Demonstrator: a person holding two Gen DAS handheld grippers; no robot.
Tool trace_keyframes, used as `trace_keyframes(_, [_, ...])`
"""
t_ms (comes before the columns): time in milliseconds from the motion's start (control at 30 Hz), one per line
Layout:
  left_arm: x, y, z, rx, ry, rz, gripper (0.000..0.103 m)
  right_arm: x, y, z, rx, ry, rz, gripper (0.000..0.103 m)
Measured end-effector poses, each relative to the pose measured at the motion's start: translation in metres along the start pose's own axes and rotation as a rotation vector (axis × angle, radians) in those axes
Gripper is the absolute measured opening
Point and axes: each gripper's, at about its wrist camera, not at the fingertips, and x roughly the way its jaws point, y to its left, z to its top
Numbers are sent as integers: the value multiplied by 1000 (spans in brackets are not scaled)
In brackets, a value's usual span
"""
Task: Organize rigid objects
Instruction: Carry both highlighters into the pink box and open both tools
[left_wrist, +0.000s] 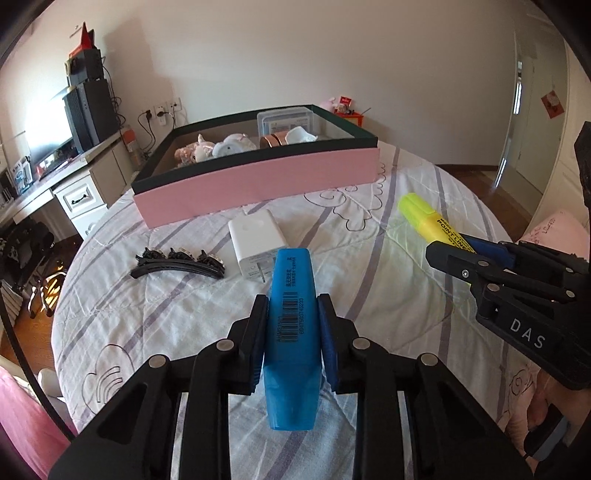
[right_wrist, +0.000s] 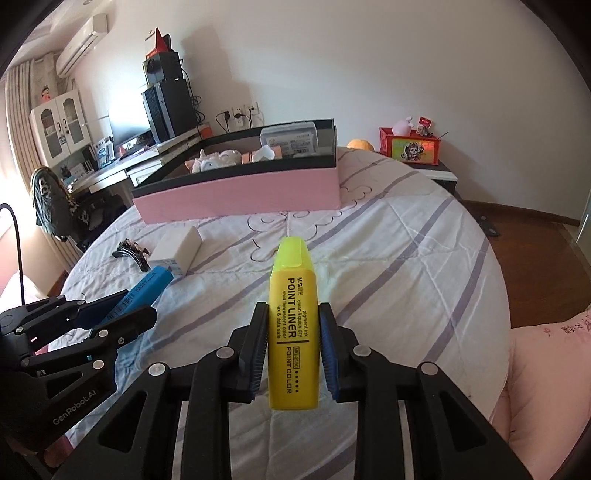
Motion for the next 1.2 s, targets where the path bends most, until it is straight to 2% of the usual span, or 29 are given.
trace_keyframes(233, [-39, 16, 15, -21, -108, 38, 26, -29, 32, 20, -62, -93, 19, 27])
trace_keyframes(400, [-59, 26, 23, -27, -161, 49, 26, -40, 46, 33, -100, -108, 31, 27])
trace_keyframes(667, [-65, 38, 27, -50, -181, 50, 26, -40, 55, 46, -131, -118, 30, 27])
trace_keyframes(833, [-53, 50, 37, -63, -167, 39, 26, -32, 54, 55, -145, -114, 25, 27])
trace_keyframes(967, [-37, 58, 57, -53, -156, 37, 26, -19, 49, 72, -157, -114, 13, 27])
trace_keyframes(1067, [-20, 64, 82, -25, -160, 21, 26, -2, 42, 94, -168, -109, -6, 27])
trace_keyframes(1200, [19, 77, 125, -20, -119, -22, 26, 31, 32, 129, -181, -84, -27, 27])
